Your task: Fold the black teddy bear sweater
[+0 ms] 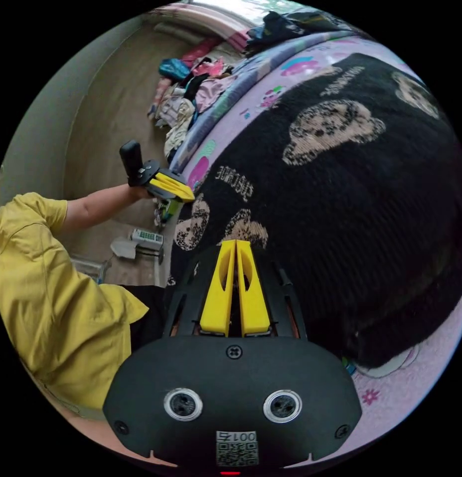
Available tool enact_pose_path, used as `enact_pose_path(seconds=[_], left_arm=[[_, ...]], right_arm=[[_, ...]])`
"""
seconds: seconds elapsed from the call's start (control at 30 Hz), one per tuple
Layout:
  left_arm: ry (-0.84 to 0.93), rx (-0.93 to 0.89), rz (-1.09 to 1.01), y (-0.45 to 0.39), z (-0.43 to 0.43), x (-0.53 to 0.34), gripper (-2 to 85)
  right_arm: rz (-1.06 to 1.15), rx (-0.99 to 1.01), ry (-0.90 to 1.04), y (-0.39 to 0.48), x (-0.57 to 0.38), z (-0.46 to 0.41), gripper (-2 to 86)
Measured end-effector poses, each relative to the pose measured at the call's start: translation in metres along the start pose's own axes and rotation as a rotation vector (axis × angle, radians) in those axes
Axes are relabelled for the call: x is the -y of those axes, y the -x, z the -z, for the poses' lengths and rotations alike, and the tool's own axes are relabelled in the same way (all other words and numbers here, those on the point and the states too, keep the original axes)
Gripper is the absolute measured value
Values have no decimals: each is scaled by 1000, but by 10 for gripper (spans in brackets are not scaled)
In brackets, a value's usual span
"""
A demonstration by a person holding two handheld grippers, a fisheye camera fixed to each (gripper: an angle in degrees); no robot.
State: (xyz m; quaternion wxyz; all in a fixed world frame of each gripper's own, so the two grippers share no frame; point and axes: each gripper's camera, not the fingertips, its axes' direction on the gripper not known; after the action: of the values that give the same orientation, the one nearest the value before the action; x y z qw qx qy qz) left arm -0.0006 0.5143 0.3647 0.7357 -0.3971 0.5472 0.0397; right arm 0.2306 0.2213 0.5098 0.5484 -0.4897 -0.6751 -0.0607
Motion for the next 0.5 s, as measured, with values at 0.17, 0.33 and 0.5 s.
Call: enact_pose_path(seconds=[0.17, 0.33, 0.5], left_arm=[[57, -52, 14, 8, 10, -34, -14], [-142, -58, 159, 34, 63, -38, -12], [-82, -153, 233, 74, 65, -18, 24]], right_arm=[[-137, -44, -156, -6, -38, 23, 3], [-321, -32, -244, -21, -99, 37, 17], [-488, 113, -307, -58, -137, 21, 85]])
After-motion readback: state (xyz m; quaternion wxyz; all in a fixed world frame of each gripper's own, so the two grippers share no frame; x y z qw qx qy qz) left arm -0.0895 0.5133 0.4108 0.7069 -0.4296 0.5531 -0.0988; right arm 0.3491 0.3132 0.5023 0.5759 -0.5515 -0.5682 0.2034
